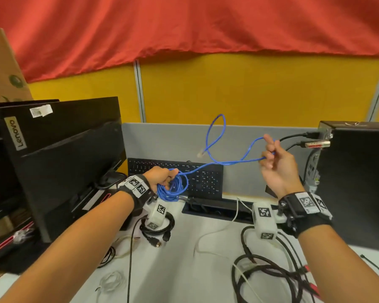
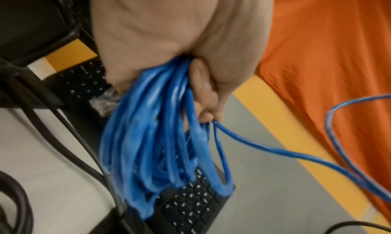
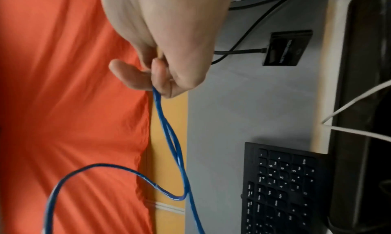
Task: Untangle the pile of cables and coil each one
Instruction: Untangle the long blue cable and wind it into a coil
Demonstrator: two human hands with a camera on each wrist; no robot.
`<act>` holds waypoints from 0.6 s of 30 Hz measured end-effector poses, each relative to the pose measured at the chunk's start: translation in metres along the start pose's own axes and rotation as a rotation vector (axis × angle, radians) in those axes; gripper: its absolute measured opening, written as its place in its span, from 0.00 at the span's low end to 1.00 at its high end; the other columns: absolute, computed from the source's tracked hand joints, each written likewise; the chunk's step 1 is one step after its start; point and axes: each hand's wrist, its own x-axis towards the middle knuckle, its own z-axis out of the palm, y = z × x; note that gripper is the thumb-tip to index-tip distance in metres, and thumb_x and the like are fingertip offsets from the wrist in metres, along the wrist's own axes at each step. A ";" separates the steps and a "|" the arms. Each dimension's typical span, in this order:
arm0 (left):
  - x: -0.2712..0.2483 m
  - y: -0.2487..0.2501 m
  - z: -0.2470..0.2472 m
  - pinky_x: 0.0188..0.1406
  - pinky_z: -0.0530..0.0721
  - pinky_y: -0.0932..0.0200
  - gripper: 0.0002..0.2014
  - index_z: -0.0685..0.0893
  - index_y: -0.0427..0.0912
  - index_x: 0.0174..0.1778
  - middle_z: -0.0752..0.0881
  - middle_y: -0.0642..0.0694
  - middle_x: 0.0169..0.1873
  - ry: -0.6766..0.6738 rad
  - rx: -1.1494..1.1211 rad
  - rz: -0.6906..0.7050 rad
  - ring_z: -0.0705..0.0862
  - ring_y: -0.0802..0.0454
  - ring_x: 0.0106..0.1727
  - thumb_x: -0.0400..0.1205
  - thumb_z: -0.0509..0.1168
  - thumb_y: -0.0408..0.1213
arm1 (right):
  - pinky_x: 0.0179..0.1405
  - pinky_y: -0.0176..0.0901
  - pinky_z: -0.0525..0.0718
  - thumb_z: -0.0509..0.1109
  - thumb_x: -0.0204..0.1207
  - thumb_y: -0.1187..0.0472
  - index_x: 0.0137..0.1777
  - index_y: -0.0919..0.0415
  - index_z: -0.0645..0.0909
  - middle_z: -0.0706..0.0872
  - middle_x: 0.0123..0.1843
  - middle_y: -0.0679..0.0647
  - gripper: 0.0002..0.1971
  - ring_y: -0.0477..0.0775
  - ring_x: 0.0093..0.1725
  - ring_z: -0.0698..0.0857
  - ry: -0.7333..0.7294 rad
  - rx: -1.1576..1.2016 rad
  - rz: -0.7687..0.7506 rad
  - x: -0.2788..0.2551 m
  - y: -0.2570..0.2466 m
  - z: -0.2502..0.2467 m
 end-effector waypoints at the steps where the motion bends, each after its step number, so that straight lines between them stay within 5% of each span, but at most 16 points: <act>1: -0.004 -0.001 0.001 0.16 0.69 0.62 0.15 0.84 0.37 0.38 0.67 0.49 0.18 -0.040 -0.038 -0.026 0.64 0.55 0.17 0.89 0.62 0.38 | 0.16 0.31 0.62 0.52 0.93 0.61 0.64 0.65 0.78 0.81 0.35 0.47 0.14 0.38 0.22 0.76 0.056 0.006 0.025 0.003 0.002 -0.004; 4: -0.014 -0.003 -0.001 0.13 0.68 0.65 0.17 0.82 0.37 0.35 0.65 0.51 0.18 -0.106 -0.111 -0.073 0.62 0.58 0.15 0.90 0.61 0.37 | 0.15 0.28 0.70 0.50 0.88 0.75 0.66 0.70 0.70 0.88 0.50 0.63 0.12 0.43 0.23 0.85 0.220 -0.241 0.098 0.004 0.013 -0.013; 8: -0.022 -0.004 -0.004 0.12 0.71 0.65 0.17 0.79 0.37 0.33 0.67 0.53 0.13 -0.072 -0.071 -0.050 0.63 0.59 0.13 0.90 0.61 0.36 | 0.21 0.36 0.82 0.54 0.88 0.75 0.65 0.70 0.71 0.88 0.41 0.66 0.10 0.57 0.34 0.90 0.244 -0.691 0.175 0.000 0.034 -0.029; 12: -0.023 0.002 -0.004 0.15 0.73 0.64 0.17 0.80 0.36 0.32 0.72 0.49 0.14 0.077 0.030 0.021 0.68 0.56 0.13 0.88 0.65 0.36 | 0.26 0.36 0.80 0.70 0.85 0.58 0.55 0.64 0.86 0.86 0.35 0.57 0.09 0.51 0.26 0.82 -0.021 -0.968 0.138 -0.003 0.042 -0.035; 14: -0.021 0.007 -0.008 0.18 0.75 0.61 0.16 0.80 0.37 0.31 0.73 0.46 0.17 0.198 0.080 0.065 0.71 0.53 0.16 0.86 0.68 0.36 | 0.32 0.35 0.83 0.75 0.81 0.63 0.54 0.59 0.89 0.89 0.38 0.54 0.05 0.50 0.34 0.86 -0.241 -1.052 0.119 -0.009 0.040 -0.032; 18: -0.016 0.014 -0.011 0.17 0.75 0.62 0.16 0.78 0.36 0.32 0.75 0.45 0.16 0.339 0.068 0.189 0.75 0.52 0.15 0.85 0.69 0.37 | 0.57 0.37 0.86 0.75 0.77 0.75 0.71 0.58 0.81 0.91 0.56 0.57 0.24 0.50 0.55 0.89 -0.368 -1.166 0.011 -0.013 0.034 -0.024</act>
